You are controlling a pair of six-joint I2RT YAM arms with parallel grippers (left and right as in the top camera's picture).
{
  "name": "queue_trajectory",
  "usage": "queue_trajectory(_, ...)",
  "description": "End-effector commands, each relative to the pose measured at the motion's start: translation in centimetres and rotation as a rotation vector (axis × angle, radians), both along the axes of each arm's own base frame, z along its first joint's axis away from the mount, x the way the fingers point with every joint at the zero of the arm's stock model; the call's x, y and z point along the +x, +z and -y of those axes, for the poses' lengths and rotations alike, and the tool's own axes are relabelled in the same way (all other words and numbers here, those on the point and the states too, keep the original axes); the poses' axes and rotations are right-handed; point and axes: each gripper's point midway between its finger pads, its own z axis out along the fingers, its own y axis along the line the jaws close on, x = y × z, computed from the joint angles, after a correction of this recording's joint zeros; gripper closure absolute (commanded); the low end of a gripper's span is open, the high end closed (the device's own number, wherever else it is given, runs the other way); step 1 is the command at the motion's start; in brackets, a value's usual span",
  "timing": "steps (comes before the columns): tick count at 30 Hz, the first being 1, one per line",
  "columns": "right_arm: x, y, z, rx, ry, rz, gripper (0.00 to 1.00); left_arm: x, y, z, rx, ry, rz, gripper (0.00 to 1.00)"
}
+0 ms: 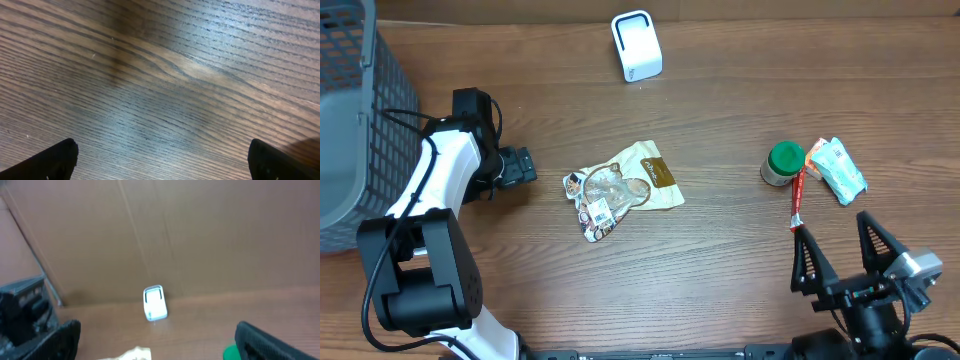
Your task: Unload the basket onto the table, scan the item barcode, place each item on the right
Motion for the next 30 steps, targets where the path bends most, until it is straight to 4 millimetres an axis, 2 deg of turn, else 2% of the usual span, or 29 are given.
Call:
queue_trajectory(1,0.9,-0.7,0.1,0.013,-0.019,0.052,0.00,0.5,0.4,-0.1,0.008,-0.012,0.013,0.00)
queue_trajectory(11,3.1,0.0,-0.4,0.064,-0.012,0.285,0.00,0.5,0.4,-0.1,0.008,-0.012,0.013,0.00)
queue_trajectory(21,3.9,-2.1,-0.6,0.091,-0.013,0.408,0.00,0.5,0.4,-0.1,0.008,-0.012,0.013,0.00)
queue_trajectory(25,4.3,-3.5,-0.7,0.091,-0.013,0.406,0.00,0.5,0.4,-0.1,0.008,-0.012,0.013,0.00)
queue_trajectory(30,5.9,-7.2,-1.1,0.057,-0.012,0.255,0.00,0.5,0.4,-0.1,0.008,-0.012,0.013,0.00)
